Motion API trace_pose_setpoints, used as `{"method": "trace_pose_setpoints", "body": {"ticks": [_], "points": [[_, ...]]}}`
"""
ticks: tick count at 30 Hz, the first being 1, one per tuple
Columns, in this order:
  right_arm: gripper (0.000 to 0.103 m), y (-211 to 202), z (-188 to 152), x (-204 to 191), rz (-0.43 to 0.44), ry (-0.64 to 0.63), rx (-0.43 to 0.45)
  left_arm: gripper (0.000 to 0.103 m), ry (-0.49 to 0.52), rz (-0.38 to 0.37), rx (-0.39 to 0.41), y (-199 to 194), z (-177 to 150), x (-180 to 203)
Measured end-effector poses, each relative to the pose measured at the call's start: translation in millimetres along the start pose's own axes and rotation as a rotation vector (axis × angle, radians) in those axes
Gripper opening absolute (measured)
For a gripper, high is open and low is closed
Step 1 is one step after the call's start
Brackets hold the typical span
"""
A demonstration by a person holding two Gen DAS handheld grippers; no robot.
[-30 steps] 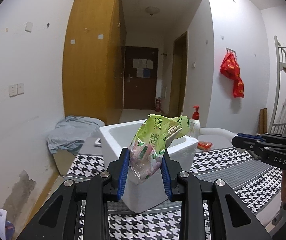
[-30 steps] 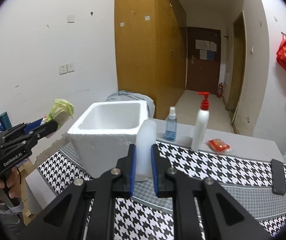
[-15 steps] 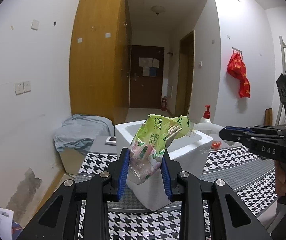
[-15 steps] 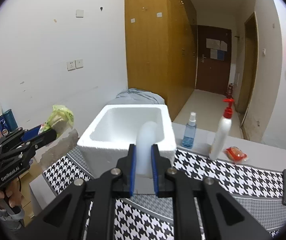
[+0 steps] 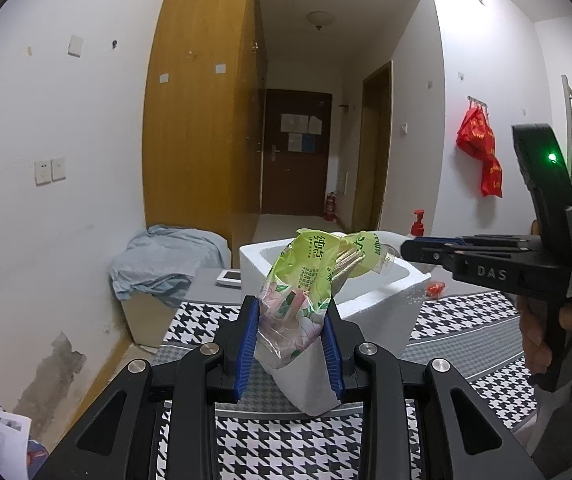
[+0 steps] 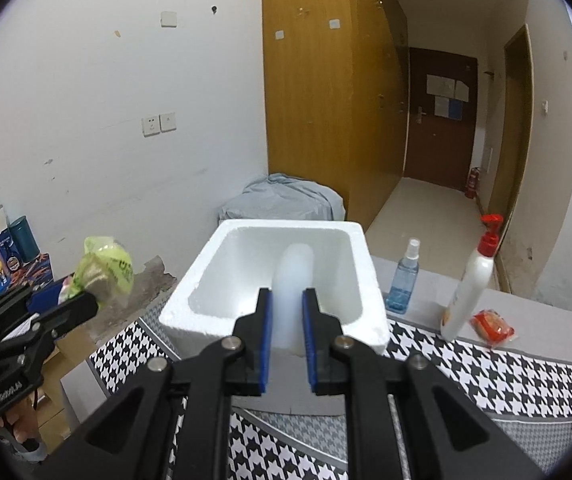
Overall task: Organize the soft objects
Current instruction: 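Lower the foam stick into the foam box and open the right tool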
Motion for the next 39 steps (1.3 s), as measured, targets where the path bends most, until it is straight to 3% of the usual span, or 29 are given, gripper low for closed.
{"method": "trace_pose_setpoints", "body": {"ticks": [33,37,39], "points": [[0.019,58.8,20.4,5.0,0.025,0.040,-0.105,0.032,-0.056,0.053,0.022,-12.7,-5.5,-10.6],[0.034,60.1,20.6,6.6,0.017,0.040,-0.107,0.032,-0.057,0.056,0.018,-11.8,-5.9,-10.1],[0.058,60.7,19.4,5.2,0.022,0.034,-0.111,0.032,-0.057,0.059,0.016,-10.9,-5.2,-10.2]]}}
Point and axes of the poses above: each gripper's, at about its wrist camera, not at the fingertips, and y roughly the way its jaws point, x to its right, z to its top, the point moved 7 cm from there along y, roughly the way its jaws point, and after that the axes turned 12 degrees about -x, right-handed, at the moved point
